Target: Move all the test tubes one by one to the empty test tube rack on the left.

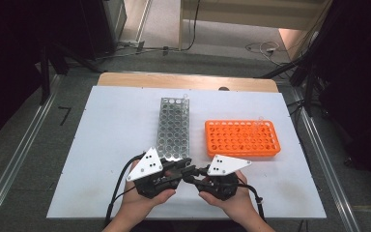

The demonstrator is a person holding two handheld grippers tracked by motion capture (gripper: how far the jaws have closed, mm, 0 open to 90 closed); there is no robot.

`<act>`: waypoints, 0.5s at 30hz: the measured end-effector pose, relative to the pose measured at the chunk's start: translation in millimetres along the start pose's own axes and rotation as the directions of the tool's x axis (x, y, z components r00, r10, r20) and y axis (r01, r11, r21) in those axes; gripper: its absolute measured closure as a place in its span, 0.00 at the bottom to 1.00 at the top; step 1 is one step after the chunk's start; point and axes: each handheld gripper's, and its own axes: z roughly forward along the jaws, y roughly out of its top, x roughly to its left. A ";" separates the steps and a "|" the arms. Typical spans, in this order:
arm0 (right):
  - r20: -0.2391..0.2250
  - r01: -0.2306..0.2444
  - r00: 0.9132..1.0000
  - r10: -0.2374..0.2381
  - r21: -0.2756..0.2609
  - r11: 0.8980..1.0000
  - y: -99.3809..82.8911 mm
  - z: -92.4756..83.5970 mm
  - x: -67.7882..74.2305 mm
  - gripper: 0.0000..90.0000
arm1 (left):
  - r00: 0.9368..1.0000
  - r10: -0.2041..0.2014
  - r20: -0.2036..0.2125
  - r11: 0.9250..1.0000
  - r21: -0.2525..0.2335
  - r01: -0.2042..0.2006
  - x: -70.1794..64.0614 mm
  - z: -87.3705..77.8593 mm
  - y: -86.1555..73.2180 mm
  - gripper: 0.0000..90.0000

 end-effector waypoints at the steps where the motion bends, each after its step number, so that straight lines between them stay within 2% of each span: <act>1: -0.001 0.000 1.000 0.000 -0.001 1.000 -0.1 0.1 0.0 0.82 | 1.000 0.001 0.000 1.000 0.000 -0.001 0.0 0.0 0.0 0.81; 15: -0.001 -0.004 1.000 0.004 0.005 1.000 -0.7 0.8 -0.9 0.82 | 1.000 0.019 -0.015 1.000 0.012 -0.018 0.9 0.4 -1.3 0.84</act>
